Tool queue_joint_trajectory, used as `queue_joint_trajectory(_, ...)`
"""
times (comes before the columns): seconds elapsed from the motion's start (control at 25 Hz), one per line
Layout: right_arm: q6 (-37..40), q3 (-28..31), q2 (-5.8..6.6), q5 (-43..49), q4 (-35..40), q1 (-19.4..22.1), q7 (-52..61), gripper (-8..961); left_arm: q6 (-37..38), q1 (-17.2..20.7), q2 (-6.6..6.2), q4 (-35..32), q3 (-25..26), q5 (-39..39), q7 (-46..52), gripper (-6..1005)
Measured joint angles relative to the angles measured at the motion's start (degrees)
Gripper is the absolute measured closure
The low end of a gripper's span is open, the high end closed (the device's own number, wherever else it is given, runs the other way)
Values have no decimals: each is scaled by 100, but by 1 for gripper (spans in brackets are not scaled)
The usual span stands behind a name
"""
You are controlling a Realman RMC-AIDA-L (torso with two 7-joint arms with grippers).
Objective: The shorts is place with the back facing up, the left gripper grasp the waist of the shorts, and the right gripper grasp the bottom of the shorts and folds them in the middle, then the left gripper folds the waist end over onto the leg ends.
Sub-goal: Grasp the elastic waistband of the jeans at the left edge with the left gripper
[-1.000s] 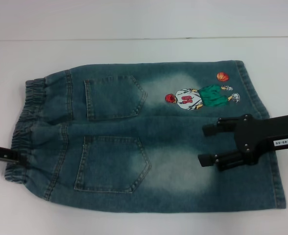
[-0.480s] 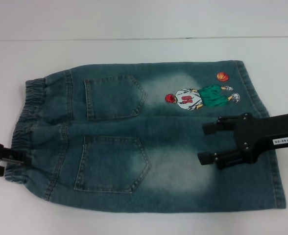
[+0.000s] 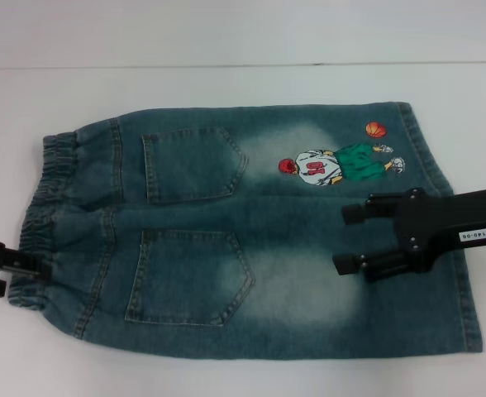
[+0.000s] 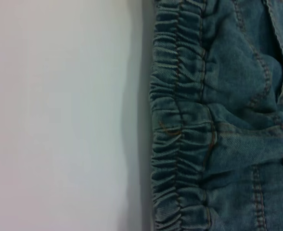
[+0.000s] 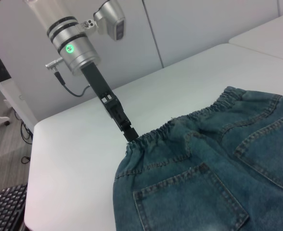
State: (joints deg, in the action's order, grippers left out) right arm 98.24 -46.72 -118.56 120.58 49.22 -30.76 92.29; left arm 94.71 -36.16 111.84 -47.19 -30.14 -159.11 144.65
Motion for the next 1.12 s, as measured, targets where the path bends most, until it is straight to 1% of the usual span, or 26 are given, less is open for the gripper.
queue_joint_trajectory(0.32, -105, -122, 0, 0, 0, -20, 0, 7, -12, -2, -2, 0, -56, -9, 3, 84)
queue_joint_trajectory(0.88, -114, -127, 9, 0, 0, -71, 37, 7, -50, -65, 14, 149, -225, 1, 23, 86)
queue_joint_trajectory(1.12, -112, -126, 15, 0, -65, -77, 33, 7, 0, -107, 13, 149, -179, 50, 28, 87)
